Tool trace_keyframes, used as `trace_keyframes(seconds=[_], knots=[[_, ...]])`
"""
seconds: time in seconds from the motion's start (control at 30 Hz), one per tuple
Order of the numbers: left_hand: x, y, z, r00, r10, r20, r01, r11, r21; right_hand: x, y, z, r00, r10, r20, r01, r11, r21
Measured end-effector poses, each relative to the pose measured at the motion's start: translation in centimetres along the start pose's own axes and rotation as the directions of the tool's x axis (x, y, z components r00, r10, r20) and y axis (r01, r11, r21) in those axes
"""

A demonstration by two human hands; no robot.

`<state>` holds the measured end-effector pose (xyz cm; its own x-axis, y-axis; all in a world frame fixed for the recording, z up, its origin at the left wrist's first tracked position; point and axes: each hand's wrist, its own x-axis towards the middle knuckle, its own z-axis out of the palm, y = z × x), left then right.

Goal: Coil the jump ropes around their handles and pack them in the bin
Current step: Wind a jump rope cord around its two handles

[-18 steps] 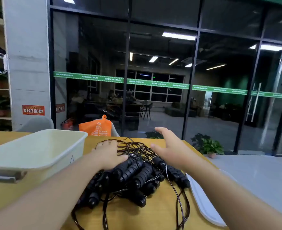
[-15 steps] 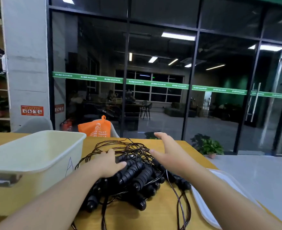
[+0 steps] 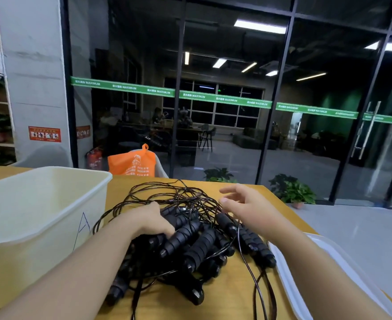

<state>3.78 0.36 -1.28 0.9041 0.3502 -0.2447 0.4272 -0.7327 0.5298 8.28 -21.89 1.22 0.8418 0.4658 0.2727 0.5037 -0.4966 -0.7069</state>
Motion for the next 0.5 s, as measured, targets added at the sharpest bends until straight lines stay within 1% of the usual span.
trace_keyframes(seconds=[0.07,0.13,0.2,0.27,0.3,0.37,0.43,0.47,0.5], knots=[[0.5,-0.2,-0.8,0.999,0.010,-0.030,-0.016,0.977,-0.214,0.9,0.3,0.5,1.000,-0.004,0.006,0.003,0.997,0.082],[0.6,0.0,-1.7,0.992,0.062,-0.107,-0.101,0.906,-0.412,1.7,0.4,1.4,1.000,-0.003,0.025,-0.001,0.987,0.160],[1.1,0.3,-2.0,0.967,0.137,-0.214,-0.233,0.813,-0.534,2.4,0.5,2.3,0.999,0.006,0.043,-0.015,0.975,0.224],[1.6,1.0,-1.8,0.941,0.194,-0.278,-0.333,0.683,-0.650,3.2,0.8,2.8,0.999,0.013,0.044,-0.026,0.949,0.313],[1.8,1.4,-1.4,0.927,0.220,-0.303,-0.373,0.623,-0.687,3.7,0.9,3.1,0.999,0.017,0.040,-0.031,0.928,0.371],[2.7,1.8,-0.7,0.898,0.268,-0.349,-0.440,0.563,-0.699,4.5,0.9,3.5,0.998,0.044,0.053,-0.064,0.866,0.496],[3.4,2.1,0.0,0.872,0.323,-0.367,-0.489,0.553,-0.675,5.3,0.9,3.9,0.991,0.085,0.105,-0.131,0.787,0.603],[3.7,2.2,0.4,0.856,0.348,-0.382,-0.516,0.562,-0.646,5.6,0.9,4.0,0.986,0.097,0.139,-0.164,0.759,0.630],[3.9,2.3,0.7,0.836,0.370,-0.405,-0.548,0.592,-0.591,5.9,1.0,4.3,0.979,0.100,0.176,-0.190,0.746,0.638]])
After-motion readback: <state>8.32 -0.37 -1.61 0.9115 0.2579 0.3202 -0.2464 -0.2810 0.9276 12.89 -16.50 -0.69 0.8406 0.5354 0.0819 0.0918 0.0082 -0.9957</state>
